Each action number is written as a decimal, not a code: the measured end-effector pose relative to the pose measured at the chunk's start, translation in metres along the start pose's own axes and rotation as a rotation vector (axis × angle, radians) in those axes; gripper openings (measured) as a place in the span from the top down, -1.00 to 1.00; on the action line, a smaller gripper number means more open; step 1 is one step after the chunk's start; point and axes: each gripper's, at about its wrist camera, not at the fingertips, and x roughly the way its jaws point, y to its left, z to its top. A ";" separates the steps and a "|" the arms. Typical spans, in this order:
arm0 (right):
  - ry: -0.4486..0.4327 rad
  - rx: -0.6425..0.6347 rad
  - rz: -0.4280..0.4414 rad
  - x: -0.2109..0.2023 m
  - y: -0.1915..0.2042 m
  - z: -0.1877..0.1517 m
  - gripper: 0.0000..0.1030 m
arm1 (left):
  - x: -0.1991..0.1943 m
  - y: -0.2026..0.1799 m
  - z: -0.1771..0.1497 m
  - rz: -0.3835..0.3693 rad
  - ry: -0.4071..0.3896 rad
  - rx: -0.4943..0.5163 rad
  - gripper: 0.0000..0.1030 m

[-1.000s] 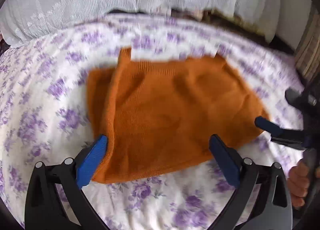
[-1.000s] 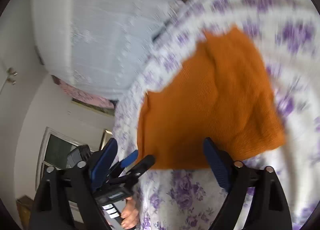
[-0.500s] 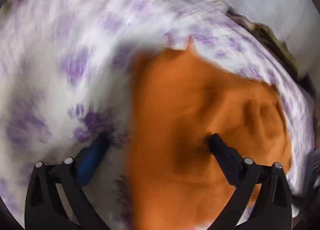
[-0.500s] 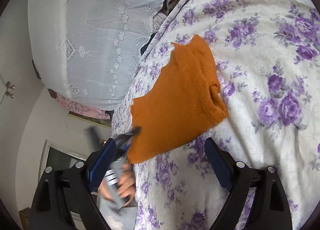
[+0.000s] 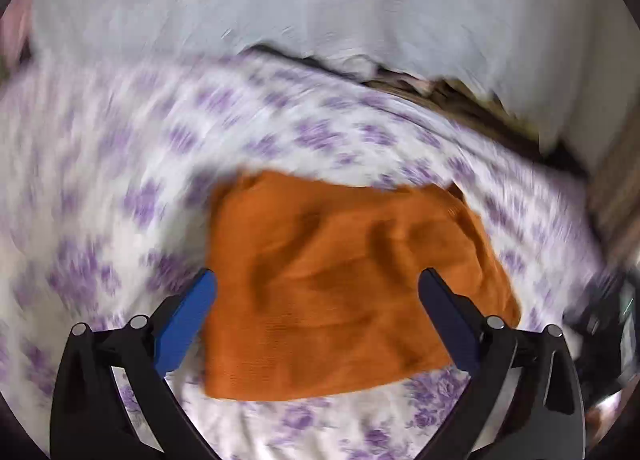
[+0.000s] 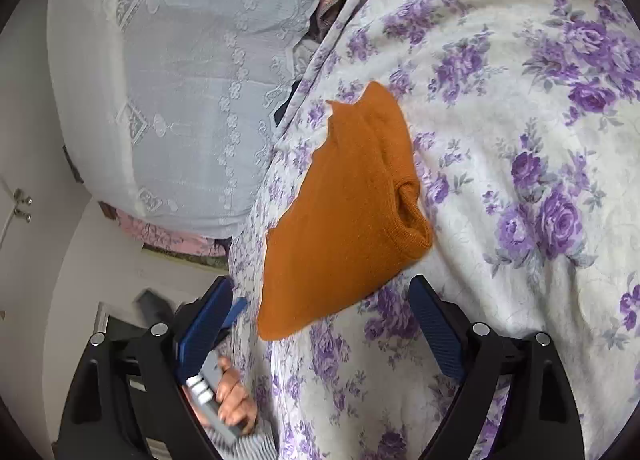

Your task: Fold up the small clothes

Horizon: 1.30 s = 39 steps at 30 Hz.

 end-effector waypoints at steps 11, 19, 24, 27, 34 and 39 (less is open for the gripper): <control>-0.040 -0.062 -0.183 0.020 0.015 -0.003 -0.82 | 0.068 -0.034 -0.030 0.095 0.146 0.111 -0.92; -0.126 -0.126 -0.273 0.040 0.024 0.003 -0.89 | 0.047 0.003 -0.011 -0.031 0.103 -0.051 -0.91; -0.135 -0.204 -0.308 0.046 0.027 0.001 -0.91 | 0.076 -0.008 -0.019 0.082 0.170 0.049 -0.92; -0.144 -0.189 -0.320 0.049 0.027 0.007 -0.92 | 0.061 -0.014 -0.018 0.044 0.133 0.044 -0.91; -0.224 -0.151 -0.331 0.070 0.028 0.031 -0.92 | 0.070 -0.008 -0.019 0.012 0.174 0.012 -0.91; -0.232 -0.245 -0.346 0.073 0.031 0.025 -0.62 | 0.070 -0.017 -0.023 0.069 0.146 0.067 -0.92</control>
